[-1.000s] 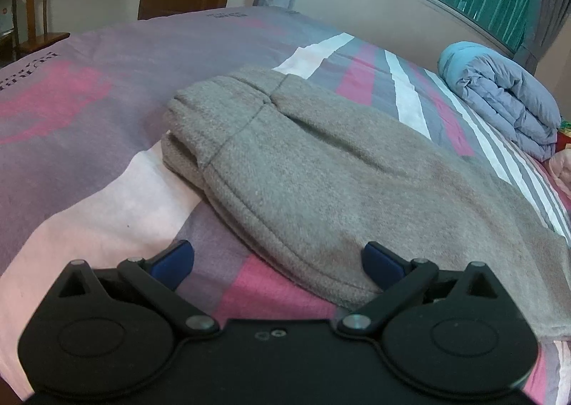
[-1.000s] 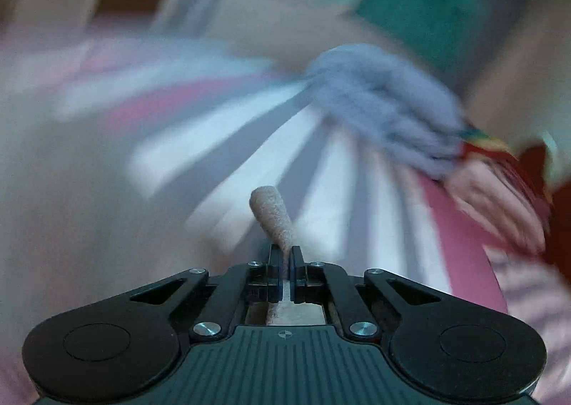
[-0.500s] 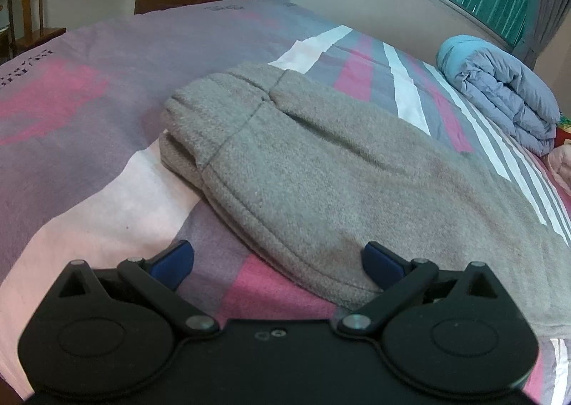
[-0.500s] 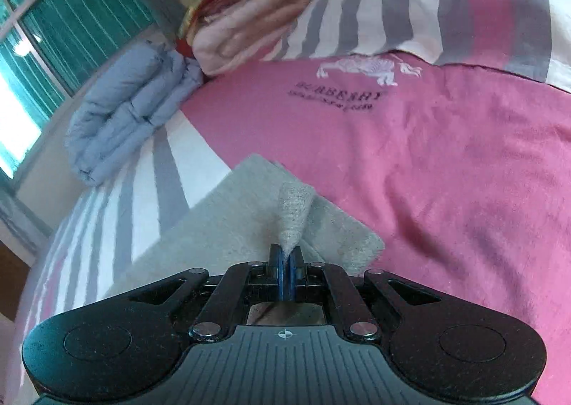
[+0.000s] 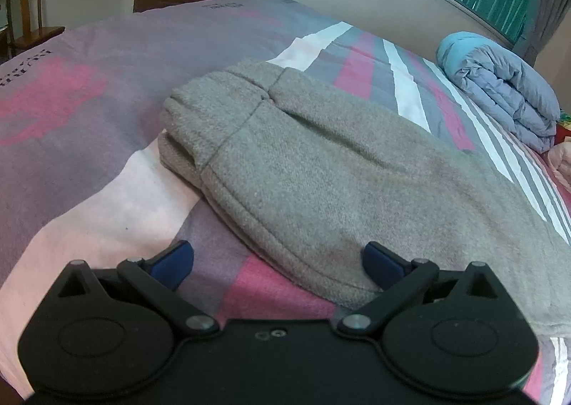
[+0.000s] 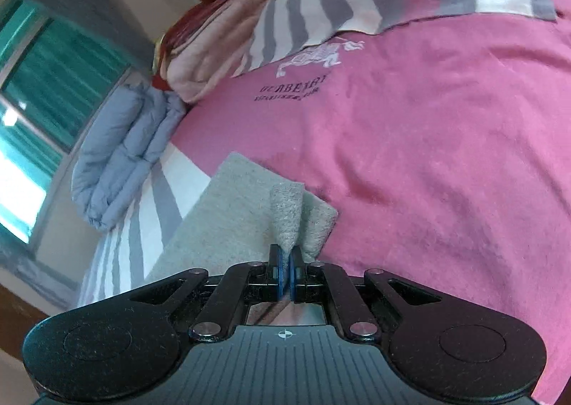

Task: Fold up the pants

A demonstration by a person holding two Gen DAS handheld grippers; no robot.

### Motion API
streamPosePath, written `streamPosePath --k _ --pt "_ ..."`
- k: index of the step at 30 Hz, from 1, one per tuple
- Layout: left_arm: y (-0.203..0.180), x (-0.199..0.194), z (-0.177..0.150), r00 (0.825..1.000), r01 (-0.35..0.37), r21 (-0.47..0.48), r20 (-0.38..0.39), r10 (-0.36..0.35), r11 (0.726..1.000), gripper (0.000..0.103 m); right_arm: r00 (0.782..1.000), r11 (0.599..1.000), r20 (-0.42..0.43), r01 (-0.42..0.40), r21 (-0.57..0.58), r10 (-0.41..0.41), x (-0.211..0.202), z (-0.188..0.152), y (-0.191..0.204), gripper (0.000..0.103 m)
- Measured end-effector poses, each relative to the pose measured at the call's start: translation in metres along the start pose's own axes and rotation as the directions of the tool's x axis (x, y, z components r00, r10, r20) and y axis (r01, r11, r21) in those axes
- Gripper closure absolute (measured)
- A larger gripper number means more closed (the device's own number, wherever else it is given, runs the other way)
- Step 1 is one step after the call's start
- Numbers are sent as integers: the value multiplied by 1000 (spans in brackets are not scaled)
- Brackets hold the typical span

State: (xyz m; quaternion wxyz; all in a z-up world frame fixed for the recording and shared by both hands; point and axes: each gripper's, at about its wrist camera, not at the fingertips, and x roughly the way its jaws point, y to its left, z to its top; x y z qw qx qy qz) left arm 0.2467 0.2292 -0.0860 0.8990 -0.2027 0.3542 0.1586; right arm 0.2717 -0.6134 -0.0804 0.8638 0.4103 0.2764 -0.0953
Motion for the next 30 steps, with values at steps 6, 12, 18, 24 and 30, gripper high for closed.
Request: streamPosePath --k 6,12,18,24,30 --pt "0 0 -2 1000 1 0 7 -1 1000 6 999 998 -10 31 -50 -32 3 -4 1 101" --pt "3 -8 -4 999 19 4 29 -19 1000 7 999 991 42 11 -137 -6 -29 -9 20 100" --pt "19 -34 -4 989 32 -33 144 -27 999 31 997 963 18 -69 -260 76 -65 -44 42 100" --pt "43 -34 19 978 115 -128 188 -90 985 57 998 967 -21 -67 -247 63 -62 -63 59 100" --pt "32 -44 46 959 160 -63 249 -140 985 94 998 965 -51 -53 -256 41 -58 -73 72 100"
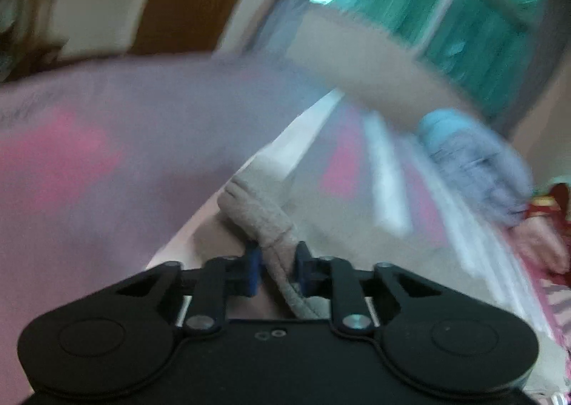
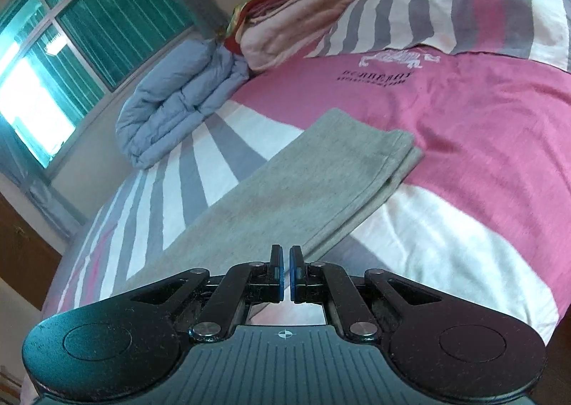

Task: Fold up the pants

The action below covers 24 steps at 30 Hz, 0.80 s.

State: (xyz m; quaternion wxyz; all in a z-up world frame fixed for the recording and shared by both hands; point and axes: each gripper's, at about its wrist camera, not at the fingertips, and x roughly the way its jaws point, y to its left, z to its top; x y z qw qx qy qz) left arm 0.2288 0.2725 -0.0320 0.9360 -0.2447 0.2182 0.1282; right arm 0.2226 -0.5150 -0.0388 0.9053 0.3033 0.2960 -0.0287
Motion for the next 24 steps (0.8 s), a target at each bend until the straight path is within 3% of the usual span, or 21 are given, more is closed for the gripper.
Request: streamPosePath --k 2,3,5,6,9,11,14,17,18,19,24 --pt "-7 -4 7 998 8 53 66 -11 999 94 1000 1000 1 -6 -8 6 -1 -2 3 100" --pt "-6 4 7 999 -15 78 47 12 997 94 1000 1000 -1 -7 -12 7 0 -3 5 100" --pt "16 32 0 992 -81 50 -98 85 995 94 1000 1000 -13 -3 -13 3 3 -5 5 100" --pt "28 38 -6 987 -64 4 -147 64 998 94 1000 1000 -20 -2 -5 2 4 -6 4 100" --pt "29 25 -14 990 -32 40 -133 37 999 85 1000 1000 -20 -18 9 18 2 -4 2 100" --pt "20 14 -13 989 -73 67 -125 81 995 80 1000 999 -12 -29 -16 29 0 -2 3 100" --pt "-5 -6 -11 996 -84 90 -35 87 992 69 999 999 -19 -38 -29 37 6 5 3 100" --pt "-36 -8 -7 995 -94 149 29 90 984 50 999 996 -14 -51 -68 50 19 16 12 100" --pt "-45 -3 -4 997 -78 164 28 74 983 42 998 995 -14 -61 -85 60 25 20 18 100" --pt "-56 6 -5 998 -63 188 13 62 980 40 997 991 -16 -72 -110 71 33 25 26 100" --pt "-87 48 -24 994 -65 229 -67 82 971 40 990 957 -103 -116 -267 91 88 35 78 100"
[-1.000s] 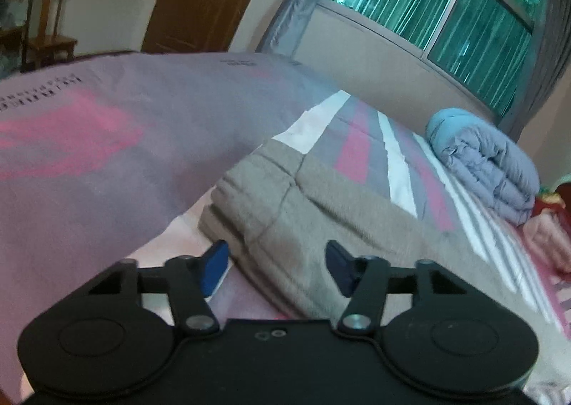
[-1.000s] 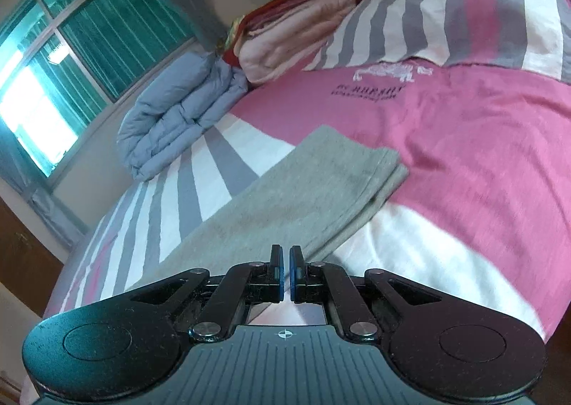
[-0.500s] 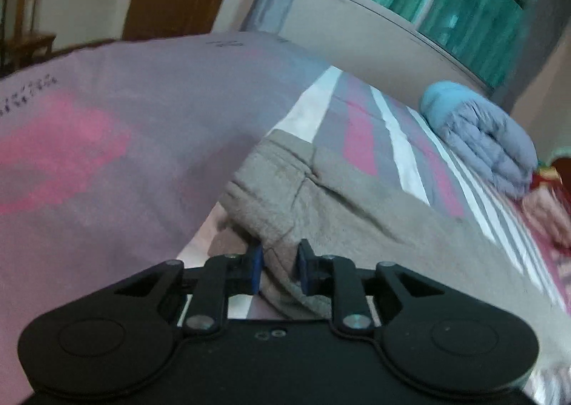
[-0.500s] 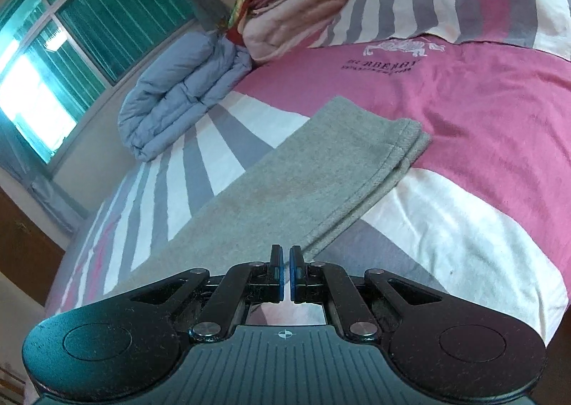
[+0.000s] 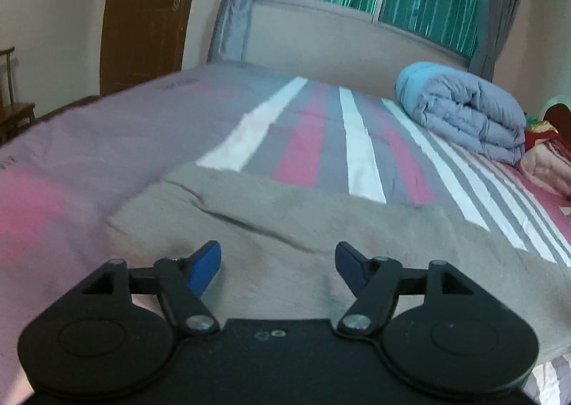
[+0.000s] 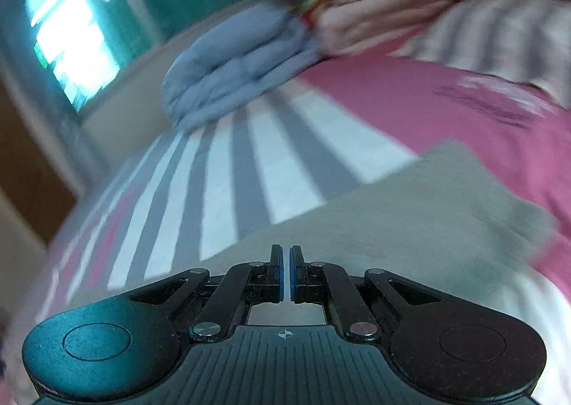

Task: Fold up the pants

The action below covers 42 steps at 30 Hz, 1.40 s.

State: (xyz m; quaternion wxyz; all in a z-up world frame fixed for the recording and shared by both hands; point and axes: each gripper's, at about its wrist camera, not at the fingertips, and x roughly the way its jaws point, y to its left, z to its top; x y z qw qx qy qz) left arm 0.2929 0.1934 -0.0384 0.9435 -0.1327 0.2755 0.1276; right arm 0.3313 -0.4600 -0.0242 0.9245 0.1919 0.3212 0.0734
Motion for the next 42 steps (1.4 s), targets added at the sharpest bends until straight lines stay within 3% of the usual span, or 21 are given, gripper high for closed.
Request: streamPosePath --k 2,4,7,12,14,18,19,20,21,22,24,25,26,28,29,30,31,34,36,40,42 --pt "1 15 -10 998 -31 2 -62 31 1000 37 1000 995 -18 -1 -100 -1 25 3 17 100" --pt "6 17 -26 997 -31 42 -66 34 999 37 998 988 -47 30 -154 -37 50 5 19 100" --pt "4 14 -32 999 -17 108 -49 23 994 36 983 969 -56 164 -182 -177 71 10 -4 100" --pt "8 11 -35 999 1 110 -47 4 994 35 929 929 -8 370 -27 -370 47 36 -89 100" --pt "7 13 -36 999 -6 118 -42 11 993 35 950 945 -12 313 93 -313 23 45 -116 100" --pt "2 8 -37 999 -21 113 -39 26 993 34 970 960 57 223 169 -235 -36 36 -132 99" --pt "1 6 -36 999 -19 106 -43 24 994 31 973 963 56 211 170 -223 -47 32 -132 87" --pt "-1 5 -36 999 -20 104 -45 25 994 30 974 961 61 204 186 -218 -57 23 -132 48" --pt "-2 2 -36 998 -25 101 -46 30 995 29 974 958 82 187 219 -209 -69 14 -133 26" --pt "-4 -1 -36 998 -24 101 -47 29 995 29 974 953 108 166 252 -198 -79 7 -135 9" --pt "-6 -6 -36 999 -26 100 -38 30 995 28 981 941 119 110 319 -154 -90 -6 -141 11" --pt "-6 -7 -38 999 -20 98 -40 24 995 27 984 930 107 98 355 -144 -90 -11 -145 16" --pt "-6 -7 -40 999 -21 108 -48 27 994 27 984 922 98 102 373 -149 -92 -10 -145 25" --pt "-9 -3 -42 996 -25 141 -76 36 990 27 983 910 77 121 397 -164 -88 -10 -148 29" --pt "-9 -3 -37 995 -25 141 -89 38 990 27 980 906 43 162 391 -194 -83 -10 -148 37" --pt "-9 -6 -31 995 -31 132 -87 43 991 29 970 900 -15 231 370 -243 -75 -7 -145 50" --pt "-8 -10 -25 997 -35 124 -58 42 992 29 967 911 -17 245 333 -254 -72 -5 -135 68" --pt "6 -16 -7 996 -86 88 32 84 992 27 992 983 72 95 159 -107 -67 3 -83 68" --pt "22 -9 3 994 -110 36 25 109 993 29 998 998 22 -62 33 62 -43 6 -35 68" --pt "54 8 23 989 -144 -34 19 145 989 31 958 953 -98 -280 -117 270 20 0 69 68" --pt "66 20 33 992 -126 -48 -9 126 991 31 935 924 -148 -346 -163 324 50 -6 117 68"
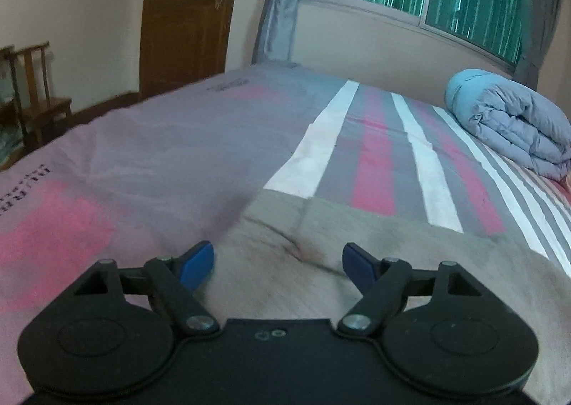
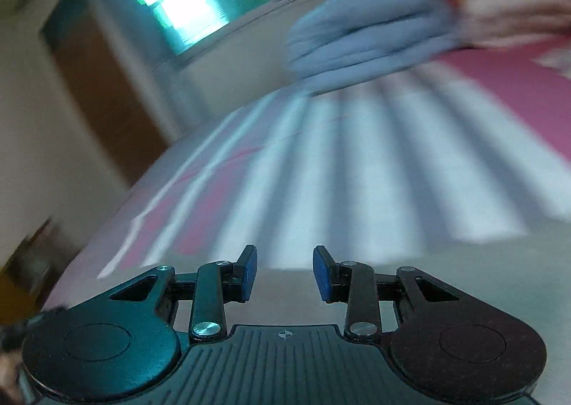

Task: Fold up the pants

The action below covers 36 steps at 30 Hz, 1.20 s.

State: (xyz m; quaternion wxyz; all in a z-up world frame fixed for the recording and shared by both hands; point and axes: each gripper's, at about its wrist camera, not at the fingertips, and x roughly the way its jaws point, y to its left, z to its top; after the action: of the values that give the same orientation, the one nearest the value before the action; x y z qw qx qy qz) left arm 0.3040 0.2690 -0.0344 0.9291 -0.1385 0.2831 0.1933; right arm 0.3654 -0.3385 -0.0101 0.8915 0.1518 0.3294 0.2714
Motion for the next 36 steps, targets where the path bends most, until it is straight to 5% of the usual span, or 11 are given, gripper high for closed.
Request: streamPosePath --k 5,10,17,19,20,22,27,30,33,36 --pt "19 36 28 993 103 46 -64 -100 994 37 985 984 -126 -133 -118 118 111 8 74 64" --pt "25 71 41 959 239 45 -168 -228 970 45 954 957 -259 -208 -204 152 193 9 106 64" --pt "34 88 34 939 295 12 -188 -287 956 48 899 925 -385 -310 -220 210 236 -8 112 64" --pt "38 91 32 932 309 -17 -193 -307 951 60 887 918 -410 -325 -226 213 239 -10 117 64" --pt "39 91 30 926 325 -32 -192 -325 945 64 885 916 -413 -329 -230 215 242 -10 118 68" --pt "37 85 29 932 330 -8 -157 -327 944 76 875 899 -423 -361 -247 235 241 -10 126 101" --pt "25 78 23 960 265 83 -119 -255 961 76 927 902 -300 -316 -293 227 227 -4 136 101" --pt "26 79 21 960 261 59 -125 -252 964 73 923 911 -360 -263 -318 140 246 -22 134 101" --pt "29 68 25 961 261 64 -111 -253 963 70 916 933 -373 -255 -254 149 250 -26 126 101" --pt "32 42 25 970 240 71 -54 -237 968 70 945 950 -287 -222 -219 155 225 -8 120 94"
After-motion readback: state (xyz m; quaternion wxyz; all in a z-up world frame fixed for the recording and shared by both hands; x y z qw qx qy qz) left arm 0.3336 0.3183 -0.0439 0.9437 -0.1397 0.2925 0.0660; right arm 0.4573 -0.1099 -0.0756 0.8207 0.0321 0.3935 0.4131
